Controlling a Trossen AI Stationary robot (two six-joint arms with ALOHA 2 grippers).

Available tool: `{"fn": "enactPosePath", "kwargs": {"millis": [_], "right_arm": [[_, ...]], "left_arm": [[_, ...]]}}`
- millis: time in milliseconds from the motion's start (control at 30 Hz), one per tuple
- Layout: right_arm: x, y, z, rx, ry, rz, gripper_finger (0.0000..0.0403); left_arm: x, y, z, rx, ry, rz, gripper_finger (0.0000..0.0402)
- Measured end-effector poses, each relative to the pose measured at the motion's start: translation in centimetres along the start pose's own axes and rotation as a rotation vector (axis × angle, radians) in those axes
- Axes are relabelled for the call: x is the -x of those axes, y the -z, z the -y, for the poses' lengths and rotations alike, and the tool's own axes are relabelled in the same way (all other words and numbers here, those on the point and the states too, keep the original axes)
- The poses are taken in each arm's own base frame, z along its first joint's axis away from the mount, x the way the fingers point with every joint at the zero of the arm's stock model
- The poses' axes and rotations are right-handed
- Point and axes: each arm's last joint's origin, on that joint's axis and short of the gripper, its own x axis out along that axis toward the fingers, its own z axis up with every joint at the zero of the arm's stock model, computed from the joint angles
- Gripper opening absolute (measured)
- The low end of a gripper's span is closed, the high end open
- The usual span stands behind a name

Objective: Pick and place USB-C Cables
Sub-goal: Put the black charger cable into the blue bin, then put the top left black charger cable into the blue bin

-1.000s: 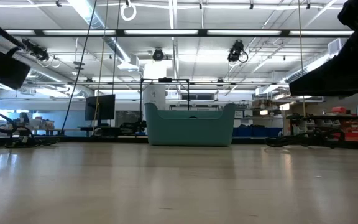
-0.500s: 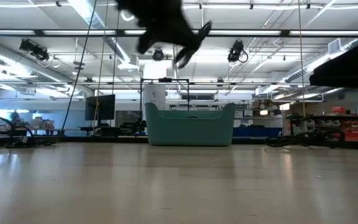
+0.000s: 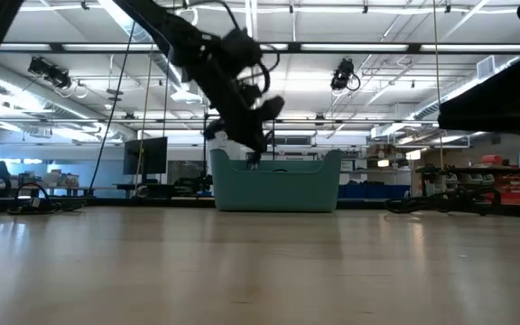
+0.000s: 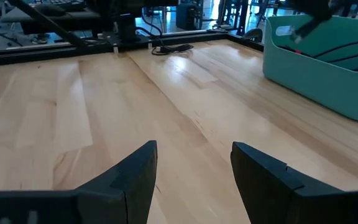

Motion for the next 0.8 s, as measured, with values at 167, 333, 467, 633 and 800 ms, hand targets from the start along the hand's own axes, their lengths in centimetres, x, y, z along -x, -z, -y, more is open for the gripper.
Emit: {"fn": "enactPosePath", "kwargs": {"millis": [167,333,467,633,800], "right_arm": [[0.0,0.0,0.0,0.0,-0.004,-0.003,0.021],[0.0,0.0,0.0,-0.005,-0.006,-0.006,0.021],[0.0,0.1,0.0,-0.013,-0.014,-0.016,0.021],[0.0,0.1,0.0,-0.019,-0.023,-0.025,0.021],[0.0,0.1,0.0,-0.019,-0.027,-0.03,0.021]], "left_arm": [[-2.8,0.9,-1.6,0.081,-0.068,-0.018,0.0046],[-3.7,0.5,-2.8,0.126,-0.107,0.013,0.0055],[-3.5,-0.1,-3.2,0.131,-0.067,0.01,0.0095],[-2.3,-0.9,-3.2,0.146,0.028,-0.009,0.016],[1.1,-3.0,-2.6,0.074,0.153,0.023,0.0203]]}}
